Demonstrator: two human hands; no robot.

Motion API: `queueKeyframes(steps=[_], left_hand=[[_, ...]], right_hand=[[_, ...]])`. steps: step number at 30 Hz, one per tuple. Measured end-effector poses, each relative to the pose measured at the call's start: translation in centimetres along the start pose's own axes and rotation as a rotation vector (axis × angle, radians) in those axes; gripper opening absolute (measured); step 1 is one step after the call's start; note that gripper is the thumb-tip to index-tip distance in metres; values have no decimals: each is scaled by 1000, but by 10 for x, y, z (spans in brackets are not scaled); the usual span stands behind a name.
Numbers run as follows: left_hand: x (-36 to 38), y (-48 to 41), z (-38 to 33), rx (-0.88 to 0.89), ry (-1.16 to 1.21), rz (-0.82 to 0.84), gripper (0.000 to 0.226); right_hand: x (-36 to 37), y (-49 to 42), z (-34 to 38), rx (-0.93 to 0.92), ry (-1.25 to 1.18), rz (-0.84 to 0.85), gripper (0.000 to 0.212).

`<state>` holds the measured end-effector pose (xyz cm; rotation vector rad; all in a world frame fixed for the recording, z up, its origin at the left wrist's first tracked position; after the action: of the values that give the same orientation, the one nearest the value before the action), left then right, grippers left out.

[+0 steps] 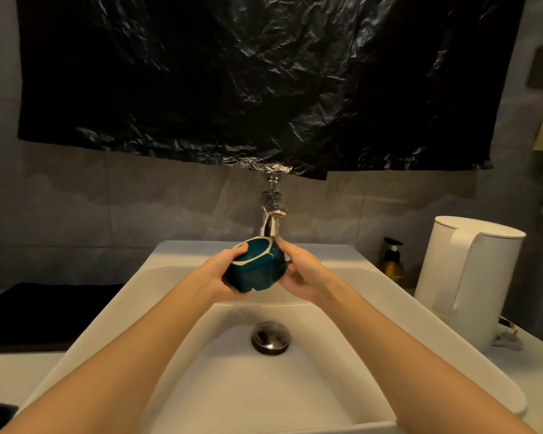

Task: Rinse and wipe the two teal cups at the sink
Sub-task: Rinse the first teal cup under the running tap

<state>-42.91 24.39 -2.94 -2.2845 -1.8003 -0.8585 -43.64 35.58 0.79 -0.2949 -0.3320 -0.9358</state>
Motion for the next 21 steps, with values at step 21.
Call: queueKeyframes(steps=[21], left_hand=[[18,-2,2,37,106,45,30]], right_hand=[[-6,-4,5,-86,232,51,60]])
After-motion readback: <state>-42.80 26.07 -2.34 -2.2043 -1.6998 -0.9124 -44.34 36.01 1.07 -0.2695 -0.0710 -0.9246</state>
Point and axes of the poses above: each hand's wrist, its own y-axis away from the middle knuckle, its own x-axis out of the palm, z = x × y, the point moved 9 cm from there along -y, towards the middle knuckle, and after that the axes turned 15 degrees about z, right-handed, at the moved point
